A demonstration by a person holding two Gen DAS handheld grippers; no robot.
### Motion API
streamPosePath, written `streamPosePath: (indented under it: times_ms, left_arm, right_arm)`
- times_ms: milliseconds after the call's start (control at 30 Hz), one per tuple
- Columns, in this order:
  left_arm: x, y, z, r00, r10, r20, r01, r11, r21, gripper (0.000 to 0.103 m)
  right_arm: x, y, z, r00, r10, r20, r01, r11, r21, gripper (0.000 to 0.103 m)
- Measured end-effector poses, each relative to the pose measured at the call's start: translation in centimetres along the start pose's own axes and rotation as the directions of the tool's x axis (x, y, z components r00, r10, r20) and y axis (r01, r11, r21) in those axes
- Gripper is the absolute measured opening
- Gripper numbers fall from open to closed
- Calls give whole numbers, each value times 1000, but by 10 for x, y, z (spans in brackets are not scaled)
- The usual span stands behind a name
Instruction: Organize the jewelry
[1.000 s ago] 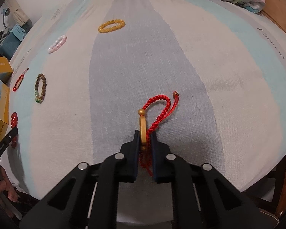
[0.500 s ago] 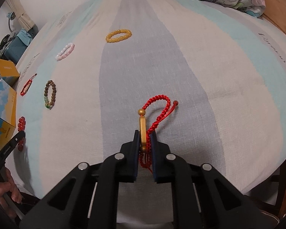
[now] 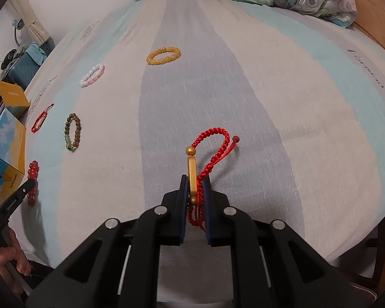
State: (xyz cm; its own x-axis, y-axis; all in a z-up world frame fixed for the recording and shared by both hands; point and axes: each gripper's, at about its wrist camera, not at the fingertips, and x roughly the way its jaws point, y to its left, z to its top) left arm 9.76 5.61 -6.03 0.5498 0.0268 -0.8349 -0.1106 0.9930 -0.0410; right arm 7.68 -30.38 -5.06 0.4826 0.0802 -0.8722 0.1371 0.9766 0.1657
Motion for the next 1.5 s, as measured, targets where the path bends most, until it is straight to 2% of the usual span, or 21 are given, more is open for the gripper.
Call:
streamPosePath:
  times_ms: [167,267,500,567,633,700,733,1033,1067,1100,1133,1200,1233,1267,1433,1500]
  left_arm:
    - [4,0,-1,999,-15,-32,15,1000,-13,0]
    - [1,-1,-1,1000,-13,-16,13,1000,-4,0]
    - [6,-2,-2,999,-15,-34,15,1000,3,2]
    - [6,-2,-1,999,-14,-29,14,1000,-3,10]
    - [6,-6,-1,1000,-21,-20,21,1000,11,30]
    - [7,-12,-1,1000,-5,-3,5,999,38,44]
    - [7,-15,0,1000,7,4,-7,999,51,47]
    - [10,-18,1,1000,15,8,-15,998,67,50]
    - [9,-17,1,1000,0,10,-1,998,59,53]
    - [7,-17,2,1000,-23,13,23,998,50,65]
    - [4,-18,3,999,-31,28,30,998,48,73]
    - [-1,-22,3,998,-8,65,4,997,72,74]
    - [-2,-25,2,997,-2,76,-5,996,90,79]
    - [-1,-27,1,997,-5,71,-2,995,99,81]
    - [10,-32,-1,1000,6,26,-10,992,123,81]
    - [12,-32,-3,1000,1,20,-3,991,131,77]
  right_arm:
    - [1,0,1,1000,0,-3,0,1000,-1,10]
    - [0,1,1,1000,1,-3,-1,1000,-4,10]
    - [2,2,1,1000,3,-12,-3,1000,-9,10]
    - [3,2,1,1000,5,-16,-5,1000,-8,10]
    - [4,3,0,1000,5,-19,-5,1000,-11,10]
    - [4,3,0,1000,5,-21,-5,1000,-13,10]
    - [5,4,0,1000,5,-23,-5,1000,-15,10]
    - [7,6,-1,1000,8,-30,-9,1000,-21,10]
    - [7,7,-1,999,8,-31,-9,1000,-23,10]
    - [8,7,-2,999,9,-33,-10,1000,-24,10]
    - [8,7,-2,999,8,-34,-9,1000,-24,10]
    - [8,7,-2,999,9,-36,-10,1000,-24,10]
    - [8,7,-2,999,9,-35,-10,1000,-23,10]
    - [8,7,-1,999,9,-35,-10,1000,-23,10]
    - [8,7,-1,999,10,-36,-11,1000,-25,10]
    - [8,8,-2,999,10,-35,-11,1000,-26,10]
